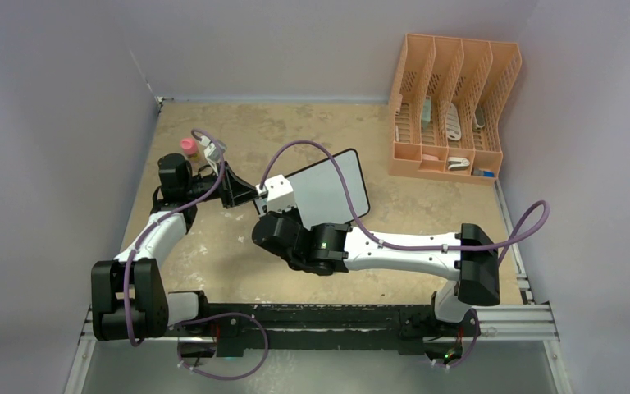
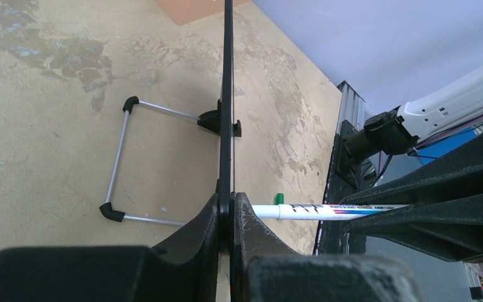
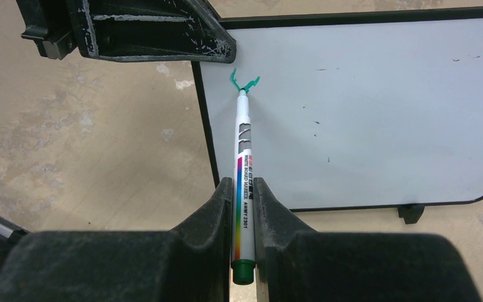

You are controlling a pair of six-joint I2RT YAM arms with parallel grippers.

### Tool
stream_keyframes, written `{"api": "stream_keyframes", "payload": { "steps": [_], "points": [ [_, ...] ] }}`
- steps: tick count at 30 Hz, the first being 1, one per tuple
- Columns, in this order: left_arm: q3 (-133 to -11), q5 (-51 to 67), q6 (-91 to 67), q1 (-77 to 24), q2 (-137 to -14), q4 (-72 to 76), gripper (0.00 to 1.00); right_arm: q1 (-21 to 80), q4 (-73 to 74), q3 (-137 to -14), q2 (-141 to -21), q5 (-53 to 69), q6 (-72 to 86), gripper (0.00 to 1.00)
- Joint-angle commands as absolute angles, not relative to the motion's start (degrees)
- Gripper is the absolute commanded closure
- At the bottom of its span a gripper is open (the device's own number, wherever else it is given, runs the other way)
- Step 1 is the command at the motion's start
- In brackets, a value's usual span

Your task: Write a sentence on the whiteboard

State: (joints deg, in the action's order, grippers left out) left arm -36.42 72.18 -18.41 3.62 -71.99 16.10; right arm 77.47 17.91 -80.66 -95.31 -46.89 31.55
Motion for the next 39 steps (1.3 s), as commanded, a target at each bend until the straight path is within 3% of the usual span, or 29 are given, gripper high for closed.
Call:
{"api": "stream_keyframes", "payload": {
  "steps": [1,39],
  "points": [
    [-37.2,74.4,-17.2,3.1,-70.7,17.1,1.0,77.4,19.2,-82.6,-95.6,-47.4,32.8,1.0],
    [-37.2,74.3,-17.2,3.0,-70.5,17.0,1.0,77.4,23.7,-79.9,-95.2,-45.3,37.4,1.0]
  ]
}}
